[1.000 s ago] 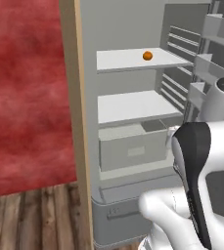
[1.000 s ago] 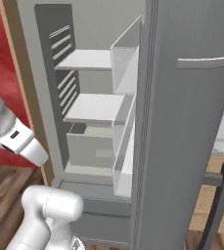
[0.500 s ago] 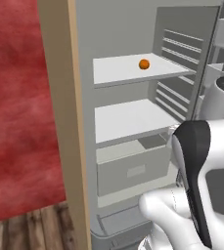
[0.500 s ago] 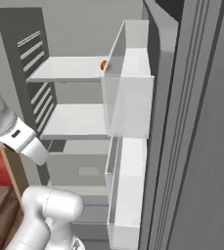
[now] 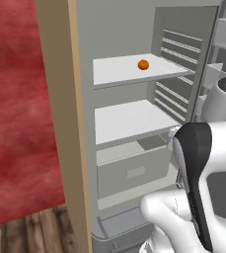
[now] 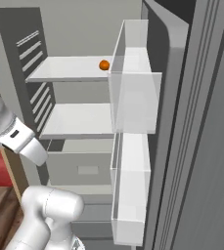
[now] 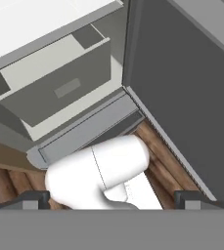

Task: Pick the tangerine and orange from the fridge and place them inside the tupperware on the counter.

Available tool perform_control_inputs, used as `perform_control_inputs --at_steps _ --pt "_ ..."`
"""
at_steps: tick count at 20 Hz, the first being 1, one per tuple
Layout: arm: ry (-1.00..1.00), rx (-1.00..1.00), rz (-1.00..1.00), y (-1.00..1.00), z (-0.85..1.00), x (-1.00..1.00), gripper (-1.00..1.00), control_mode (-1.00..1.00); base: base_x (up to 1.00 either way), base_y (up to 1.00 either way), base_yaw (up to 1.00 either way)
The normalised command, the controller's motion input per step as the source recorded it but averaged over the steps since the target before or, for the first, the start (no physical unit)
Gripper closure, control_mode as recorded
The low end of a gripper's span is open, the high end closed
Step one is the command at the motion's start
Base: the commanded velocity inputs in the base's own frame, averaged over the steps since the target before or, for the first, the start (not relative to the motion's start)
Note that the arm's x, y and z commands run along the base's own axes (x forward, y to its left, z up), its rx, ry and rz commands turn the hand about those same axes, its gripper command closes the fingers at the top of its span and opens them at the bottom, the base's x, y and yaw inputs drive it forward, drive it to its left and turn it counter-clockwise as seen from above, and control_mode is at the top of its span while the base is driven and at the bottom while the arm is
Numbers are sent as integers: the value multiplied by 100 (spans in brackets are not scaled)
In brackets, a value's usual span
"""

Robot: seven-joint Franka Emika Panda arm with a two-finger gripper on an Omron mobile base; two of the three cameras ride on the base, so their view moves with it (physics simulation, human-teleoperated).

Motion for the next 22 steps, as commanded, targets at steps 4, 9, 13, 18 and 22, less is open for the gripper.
perform_control_inputs --at_steps 4,9,13,18,22 --pt "0 0 0 0 0 0 -100 100 22 0 0" --pt "-5 0 0 0 11 8 -100 -100 3 0 0" --pt "-24 -1 0 -4 59 20 -100 -100 0 0 0" --pt "-18 -10 1 -1 77 37 -100 -100 0 0 0" --pt "-6 -5 1 0 63 49 -100 -100 0 0 0"
